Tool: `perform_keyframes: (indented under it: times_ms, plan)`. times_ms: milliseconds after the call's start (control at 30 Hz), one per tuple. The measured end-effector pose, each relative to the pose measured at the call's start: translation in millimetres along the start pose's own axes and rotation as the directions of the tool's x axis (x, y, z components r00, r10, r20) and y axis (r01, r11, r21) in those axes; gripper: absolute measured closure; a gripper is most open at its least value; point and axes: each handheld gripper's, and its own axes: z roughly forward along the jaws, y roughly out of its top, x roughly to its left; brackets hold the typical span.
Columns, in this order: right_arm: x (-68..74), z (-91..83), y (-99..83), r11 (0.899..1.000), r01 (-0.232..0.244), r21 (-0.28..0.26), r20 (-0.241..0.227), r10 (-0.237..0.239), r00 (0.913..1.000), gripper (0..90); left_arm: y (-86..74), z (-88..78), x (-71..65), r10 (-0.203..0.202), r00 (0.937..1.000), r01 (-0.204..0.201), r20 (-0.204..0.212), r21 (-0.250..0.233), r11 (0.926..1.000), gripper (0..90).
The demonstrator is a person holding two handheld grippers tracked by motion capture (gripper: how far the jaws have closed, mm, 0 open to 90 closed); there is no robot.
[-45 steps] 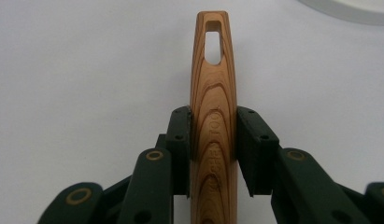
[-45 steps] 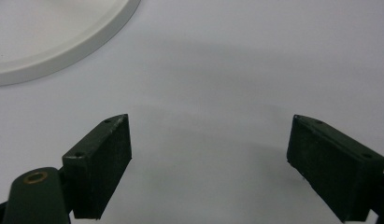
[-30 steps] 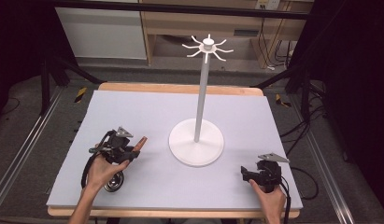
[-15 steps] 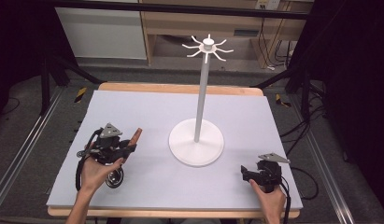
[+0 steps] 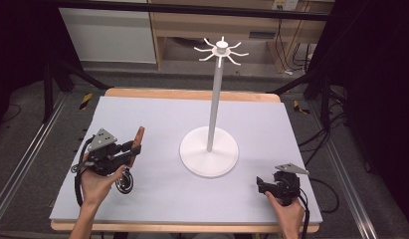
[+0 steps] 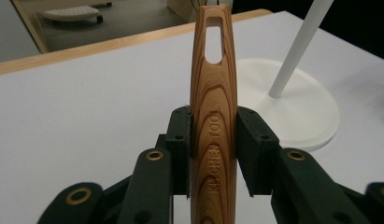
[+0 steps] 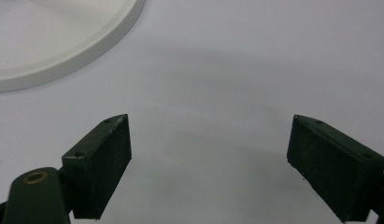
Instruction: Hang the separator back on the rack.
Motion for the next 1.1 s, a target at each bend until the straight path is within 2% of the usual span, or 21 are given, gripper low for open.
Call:
perform_keyframes:
  times_ms: [167,300,367,500,600,900,1100]
  plan:
    - [-0.3,-0.6,-0.4,1.000,0.003,-0.005,0.003,-0.003,1.0000,14.1,2.2,-5.5,-1.8,-0.008,1.0000,0.008,0.001,-0.055,0.9984,67.3]
    - [-0.1,-1.5,-0.7,1.000,-0.006,-0.011,0.002,0.006,1.0000,13.9,4.4,-6.9,-2.7,-0.009,1.0000,0.009,0.000,-0.079,0.9968,67.3]
    - [-1.2,-2.5,-0.4,1.000,0.002,-0.020,0.004,-0.002,1.0000,13.9,8.5,-7.9,-4.7,-0.015,0.9998,0.017,0.016,-0.098,0.9951,67.3]
    - [-2.4,-2.9,0.4,1.000,-0.013,-0.027,0.004,0.013,0.9999,13.4,13.5,-7.3,-7.3,-0.005,0.9998,0.007,0.020,-0.109,0.9940,67.3]
    - [-3.1,-3.4,0.0,1.000,-0.008,-0.028,0.003,0.008,1.0000,13.4,17.3,-6.8,-7.7,-0.012,0.9995,0.015,0.029,-0.116,0.9932,67.3]
    - [-3.2,-2.3,0.3,1.000,-0.006,-0.029,0.003,0.006,1.0000,13.4,32.9,-12.9,-10.5,-0.008,0.9990,0.015,0.044,-0.168,0.9858,67.3]
    - [-2.1,-1.3,0.7,1.000,0.002,-0.028,0.009,-0.002,1.0000,13.4,45.4,-18.7,-16.4,0.017,0.9985,-0.007,0.052,-0.185,0.9827,67.3]
